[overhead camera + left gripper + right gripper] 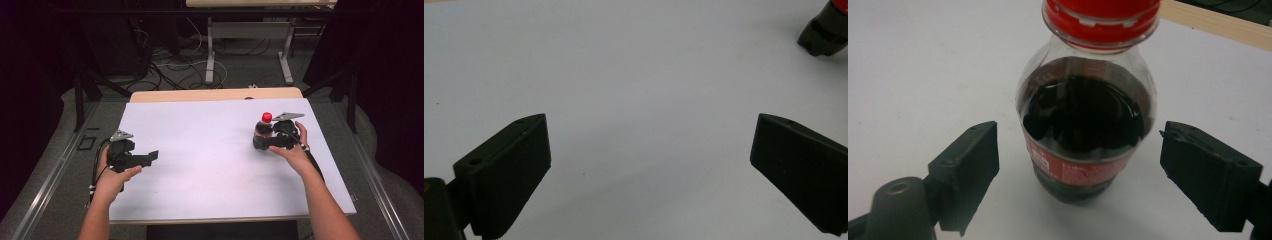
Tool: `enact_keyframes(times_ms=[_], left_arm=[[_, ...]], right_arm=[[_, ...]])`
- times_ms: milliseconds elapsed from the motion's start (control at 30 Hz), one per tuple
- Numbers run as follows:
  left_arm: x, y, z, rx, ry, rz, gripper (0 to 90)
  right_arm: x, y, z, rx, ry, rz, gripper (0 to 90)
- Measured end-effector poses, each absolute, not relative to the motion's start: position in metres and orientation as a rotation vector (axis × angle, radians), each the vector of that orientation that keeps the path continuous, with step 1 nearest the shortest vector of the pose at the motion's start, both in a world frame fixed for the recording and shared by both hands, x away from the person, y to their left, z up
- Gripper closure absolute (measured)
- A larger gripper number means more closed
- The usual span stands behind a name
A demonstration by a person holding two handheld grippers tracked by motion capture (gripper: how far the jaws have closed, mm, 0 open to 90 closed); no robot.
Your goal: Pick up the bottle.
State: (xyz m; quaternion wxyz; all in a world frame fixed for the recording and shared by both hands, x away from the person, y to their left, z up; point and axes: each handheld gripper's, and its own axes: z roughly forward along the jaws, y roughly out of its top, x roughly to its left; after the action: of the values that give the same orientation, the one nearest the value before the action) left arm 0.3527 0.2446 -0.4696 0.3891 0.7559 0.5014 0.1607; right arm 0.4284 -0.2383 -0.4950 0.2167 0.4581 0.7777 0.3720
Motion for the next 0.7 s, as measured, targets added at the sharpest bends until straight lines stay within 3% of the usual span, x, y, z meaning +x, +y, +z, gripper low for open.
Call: enact_keyframes(times_ms=[300,700], left_arm=[[0.3537,0.2451,-0.4716,1.930,1.279,0.403,3.5],[0.3541,0.2438,-0.4735,1.931,1.280,0.398,3.7]], right_arm=[[0.4363,-0.2347,-0.5018,1.281,2.139,1.022,26.3],[0.4362,-0.2331,-0.5010,1.278,2.144,1.011,28.8]])
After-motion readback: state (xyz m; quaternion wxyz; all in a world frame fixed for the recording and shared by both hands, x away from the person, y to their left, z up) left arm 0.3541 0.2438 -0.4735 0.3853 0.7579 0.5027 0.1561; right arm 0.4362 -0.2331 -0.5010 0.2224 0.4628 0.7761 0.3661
